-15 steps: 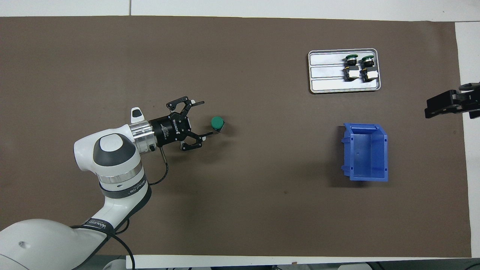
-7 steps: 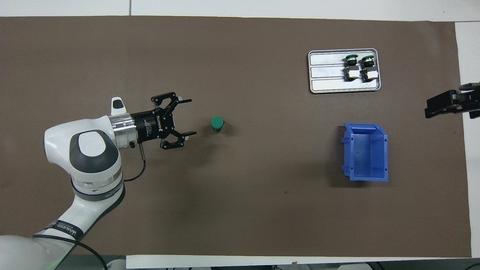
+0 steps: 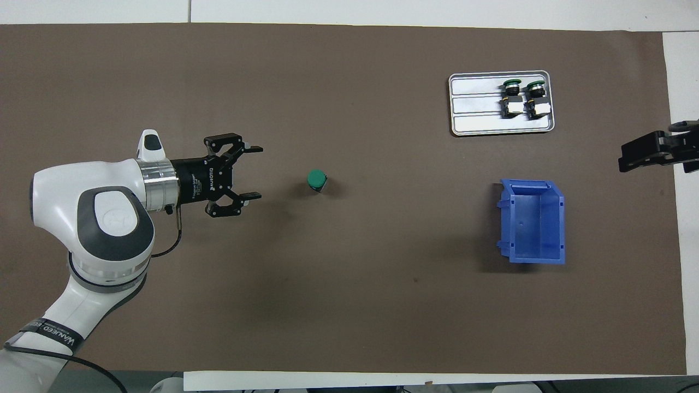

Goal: Place and press button with both arms
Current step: 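Open the left gripper and draw it back from the button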

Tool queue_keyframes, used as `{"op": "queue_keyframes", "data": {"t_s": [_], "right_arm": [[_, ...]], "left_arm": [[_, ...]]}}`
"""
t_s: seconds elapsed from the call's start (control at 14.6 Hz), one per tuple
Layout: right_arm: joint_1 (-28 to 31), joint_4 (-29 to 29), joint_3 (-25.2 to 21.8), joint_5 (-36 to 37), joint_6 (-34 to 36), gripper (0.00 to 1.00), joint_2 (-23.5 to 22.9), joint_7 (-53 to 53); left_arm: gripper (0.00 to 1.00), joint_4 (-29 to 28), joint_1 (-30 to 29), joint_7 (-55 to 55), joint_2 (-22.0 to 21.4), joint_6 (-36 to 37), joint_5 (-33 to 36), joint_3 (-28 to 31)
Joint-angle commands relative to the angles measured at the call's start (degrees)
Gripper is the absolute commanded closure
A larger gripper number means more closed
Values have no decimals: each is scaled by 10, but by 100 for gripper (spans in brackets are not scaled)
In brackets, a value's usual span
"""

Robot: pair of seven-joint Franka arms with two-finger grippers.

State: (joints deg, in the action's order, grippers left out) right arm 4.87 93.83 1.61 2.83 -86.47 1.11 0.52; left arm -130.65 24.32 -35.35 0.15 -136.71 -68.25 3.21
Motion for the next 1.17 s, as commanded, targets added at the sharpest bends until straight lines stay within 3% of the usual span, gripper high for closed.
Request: {"op": "queue_keyframes", "data": {"t_s": [0.0,0.14,0.34,0.82,0.96,1.1], "right_arm": [[5,7,2,-10,1,1,8,10],[5,7,2,-10,1,1,8,10],[5,7,2,-10,1,1,8,10],[5,7,2,-10,1,1,8,10],[5,7,2,-10,1,1,8,10],[5,7,2,-10,1,1,8,10]], "left_arm": [[0,3,-8,-7,-14,13,68,0],[0,25,-23,-8,-13,53,132,0],[0,57,-17,-7,-12,83,296,-1],[0,94,28,-9,-2,102,494,-3],[8,138,35,-16,18,156,501,-3],[21,215,49,-53,71,215,513,-4]]}}
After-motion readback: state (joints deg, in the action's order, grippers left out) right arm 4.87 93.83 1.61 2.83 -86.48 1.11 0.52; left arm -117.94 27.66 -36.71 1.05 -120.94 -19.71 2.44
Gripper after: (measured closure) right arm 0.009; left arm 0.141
